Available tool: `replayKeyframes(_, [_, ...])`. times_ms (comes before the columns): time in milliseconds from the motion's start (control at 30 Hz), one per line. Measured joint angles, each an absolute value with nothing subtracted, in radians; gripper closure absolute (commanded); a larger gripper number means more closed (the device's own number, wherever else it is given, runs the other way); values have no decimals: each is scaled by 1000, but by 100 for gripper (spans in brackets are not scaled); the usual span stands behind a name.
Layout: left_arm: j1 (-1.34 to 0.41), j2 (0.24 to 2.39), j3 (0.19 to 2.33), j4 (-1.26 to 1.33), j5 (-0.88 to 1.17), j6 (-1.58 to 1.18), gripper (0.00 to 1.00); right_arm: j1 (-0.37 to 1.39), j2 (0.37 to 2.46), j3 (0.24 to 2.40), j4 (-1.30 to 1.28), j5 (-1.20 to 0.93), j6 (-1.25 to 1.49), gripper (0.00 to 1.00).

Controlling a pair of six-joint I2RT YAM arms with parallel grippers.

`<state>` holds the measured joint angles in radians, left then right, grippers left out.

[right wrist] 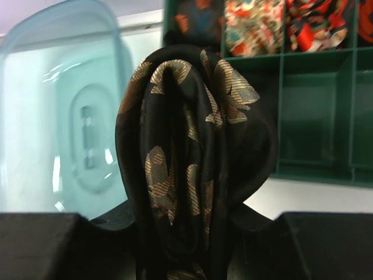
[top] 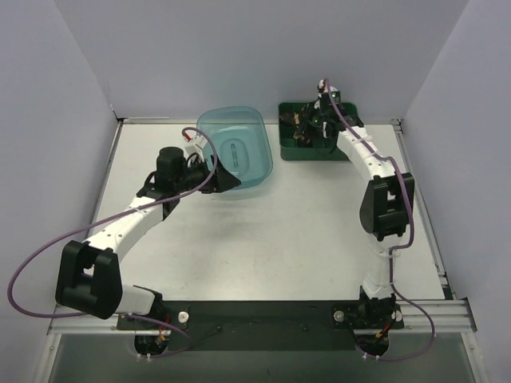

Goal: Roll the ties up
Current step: Place the tie in the storage box.

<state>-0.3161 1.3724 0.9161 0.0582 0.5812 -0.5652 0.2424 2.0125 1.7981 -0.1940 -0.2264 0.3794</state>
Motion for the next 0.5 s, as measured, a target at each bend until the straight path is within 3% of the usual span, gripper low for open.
replayKeyframes(500, [-316,1404,914,39,563,-511,20,256,2276,2020,-278,96,342,100])
